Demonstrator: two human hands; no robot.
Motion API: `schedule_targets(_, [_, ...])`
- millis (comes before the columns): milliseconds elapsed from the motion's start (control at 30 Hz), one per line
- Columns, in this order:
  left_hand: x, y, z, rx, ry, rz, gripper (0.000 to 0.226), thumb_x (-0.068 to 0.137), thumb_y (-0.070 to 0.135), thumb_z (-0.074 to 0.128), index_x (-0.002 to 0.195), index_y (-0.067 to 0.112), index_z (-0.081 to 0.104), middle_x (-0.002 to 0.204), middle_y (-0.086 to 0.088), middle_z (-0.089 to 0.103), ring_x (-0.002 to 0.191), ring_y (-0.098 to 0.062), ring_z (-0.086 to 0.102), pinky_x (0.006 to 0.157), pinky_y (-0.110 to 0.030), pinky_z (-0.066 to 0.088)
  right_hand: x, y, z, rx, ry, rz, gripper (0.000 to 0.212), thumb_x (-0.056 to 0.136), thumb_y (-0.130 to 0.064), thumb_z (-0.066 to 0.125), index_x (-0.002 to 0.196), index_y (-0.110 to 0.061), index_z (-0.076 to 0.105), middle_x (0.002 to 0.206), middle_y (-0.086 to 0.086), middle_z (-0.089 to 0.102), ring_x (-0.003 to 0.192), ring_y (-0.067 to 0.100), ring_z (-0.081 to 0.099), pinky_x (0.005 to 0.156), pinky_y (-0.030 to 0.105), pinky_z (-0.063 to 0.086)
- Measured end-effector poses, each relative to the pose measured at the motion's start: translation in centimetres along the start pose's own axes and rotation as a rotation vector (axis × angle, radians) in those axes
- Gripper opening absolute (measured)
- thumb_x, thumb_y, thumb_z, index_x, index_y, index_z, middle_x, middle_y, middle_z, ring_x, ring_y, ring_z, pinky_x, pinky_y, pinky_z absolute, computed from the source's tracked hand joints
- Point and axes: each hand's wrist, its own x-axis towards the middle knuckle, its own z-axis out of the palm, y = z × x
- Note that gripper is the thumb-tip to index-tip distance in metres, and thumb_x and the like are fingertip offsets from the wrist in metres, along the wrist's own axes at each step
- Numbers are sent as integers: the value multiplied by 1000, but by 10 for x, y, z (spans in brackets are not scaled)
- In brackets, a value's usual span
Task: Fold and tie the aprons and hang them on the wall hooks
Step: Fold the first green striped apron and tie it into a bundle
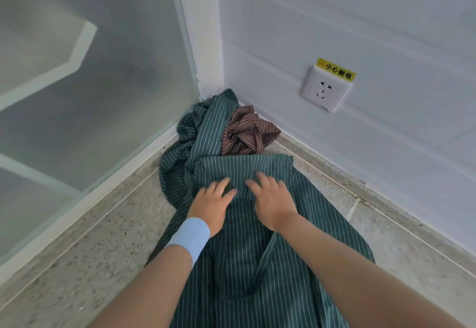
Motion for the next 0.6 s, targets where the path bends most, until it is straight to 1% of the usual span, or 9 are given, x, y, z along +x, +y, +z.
schedule_targets(67, [-22, 1, 10, -97, -42, -116, 58, 97, 19, 54, 151, 24, 33, 162, -6, 18, 146, -28, 24, 118, -43, 26, -8, -4, 15, -55, -270, 37, 80, 97, -26, 50, 159, -21, -1, 166, 13, -1, 151, 34, 9, 121, 51, 19])
schedule_targets(100, [-35, 4, 11, -140, 10, -158, 54, 96, 17, 55, 147, 23, 40, 159, -6, 27, 143, -28, 30, 117, -43, 30, -13, -5, 18, -78, -330, 59, 82, 98, -26, 49, 159, -20, -6, 166, 14, -8, 153, 34, 0, 122, 52, 14])
schedule_targets(167, [-62, 9, 11, -178, 147, -221, 47, 86, 7, 64, 130, 21, 57, 141, -5, 48, 127, -28, 49, 104, -44, 44, -28, -14, 15, -85, -260, 79, 85, 95, -20, 51, 159, -16, -4, 165, 16, -10, 152, 36, -5, 122, 54, 10])
schedule_targets(233, [-91, 8, 21, -208, 193, -335, 48, 73, 0, 71, 116, 21, 63, 126, -3, 55, 113, -28, 56, 92, -44, 49, -46, -31, 10, -45, -112, 33, 80, 92, -17, 54, 158, -15, 8, 165, 17, 0, 152, 37, 3, 122, 54, 12])
schedule_targets(267, [-106, 7, 27, -221, 172, -416, 50, 70, 3, 72, 115, 22, 63, 125, -2, 54, 112, -28, 56, 92, -45, 49, -57, -43, 9, -6, -60, -32, 76, 92, -17, 54, 157, -15, 14, 164, 16, 7, 151, 37, 9, 122, 53, 14])
schedule_targets(367, [-147, 2, 36, -201, 12, -655, 68, 78, 26, 69, 141, 25, 44, 143, -4, 40, 129, -28, 42, 101, -48, 43, -85, -84, 18, 79, -61, -298, 60, 97, -22, 46, 153, -17, 26, 160, 13, 23, 145, 35, 26, 119, 51, 25])
schedule_targets(467, [-167, -9, 39, -230, -55, -780, 69, 94, 27, 54, 154, 26, 21, 149, -2, 34, 133, -24, 35, 105, -43, 40, -102, -109, 36, 94, -196, -368, 59, 103, -30, 37, 157, -18, 15, 162, 10, 22, 144, 31, 27, 118, 48, 26])
schedule_targets(533, [-173, -23, 35, -179, -90, -761, 55, 98, 28, 48, 150, 28, 32, 143, -2, 41, 128, -23, 39, 104, -41, 37, -111, -119, 41, 73, -252, -314, 62, 104, -40, 31, 158, -18, 11, 162, 8, 20, 146, 30, 23, 120, 49, 21])
schedule_targets(600, [-175, -41, 28, -134, -104, -738, 36, 99, 30, 46, 134, 30, 54, 131, 0, 53, 119, -23, 46, 100, -39, 37, -116, -126, 40, 59, -206, -221, 66, 101, -55, 27, 155, -17, 23, 155, 7, 35, 141, 30, 32, 118, 50, 24])
